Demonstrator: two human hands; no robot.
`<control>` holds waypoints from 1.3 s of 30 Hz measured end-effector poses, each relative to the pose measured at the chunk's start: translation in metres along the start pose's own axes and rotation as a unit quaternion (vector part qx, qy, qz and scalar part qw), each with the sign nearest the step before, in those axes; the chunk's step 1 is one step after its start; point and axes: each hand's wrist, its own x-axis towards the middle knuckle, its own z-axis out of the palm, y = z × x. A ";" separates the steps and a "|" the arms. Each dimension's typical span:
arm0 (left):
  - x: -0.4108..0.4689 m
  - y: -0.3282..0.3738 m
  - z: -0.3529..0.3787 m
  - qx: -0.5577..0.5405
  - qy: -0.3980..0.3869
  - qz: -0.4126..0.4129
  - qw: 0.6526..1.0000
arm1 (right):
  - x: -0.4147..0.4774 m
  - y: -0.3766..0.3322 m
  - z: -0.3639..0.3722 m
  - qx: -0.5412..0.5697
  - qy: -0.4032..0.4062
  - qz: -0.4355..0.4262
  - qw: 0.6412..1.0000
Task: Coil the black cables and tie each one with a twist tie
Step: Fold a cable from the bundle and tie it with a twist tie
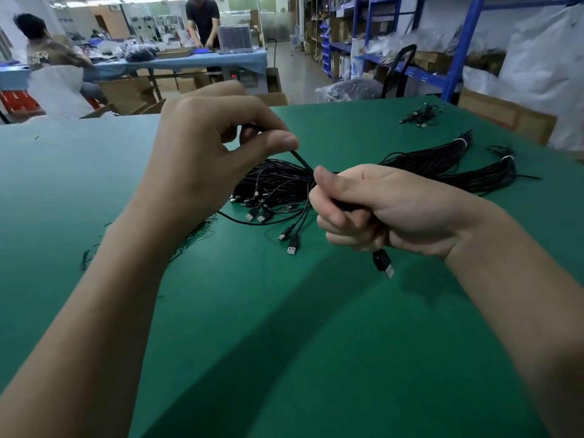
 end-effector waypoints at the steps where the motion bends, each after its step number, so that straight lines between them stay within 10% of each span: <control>1: -0.001 -0.004 0.004 -0.009 0.005 -0.012 1.000 | 0.000 -0.001 0.001 0.024 -0.006 -0.004 1.000; 11: -0.021 0.018 0.068 -0.089 -0.156 -0.080 0.980 | -0.007 -0.024 -0.011 0.258 0.140 -0.219 0.930; 20: -0.011 0.030 0.046 0.062 -0.213 0.001 0.975 | 0.012 0.003 -0.008 -0.216 0.396 -0.187 0.873; 24: -0.005 0.027 0.025 0.045 -0.130 0.007 0.991 | 0.007 0.004 -0.005 -0.342 0.331 -0.131 0.870; 31: -0.001 0.017 0.008 -0.102 0.013 -0.044 0.994 | 0.005 0.002 0.005 -0.050 0.036 -0.073 0.995; 39: -0.015 0.017 0.064 -0.277 -0.014 -0.172 0.945 | 0.001 -0.016 0.008 0.198 0.028 -0.228 0.953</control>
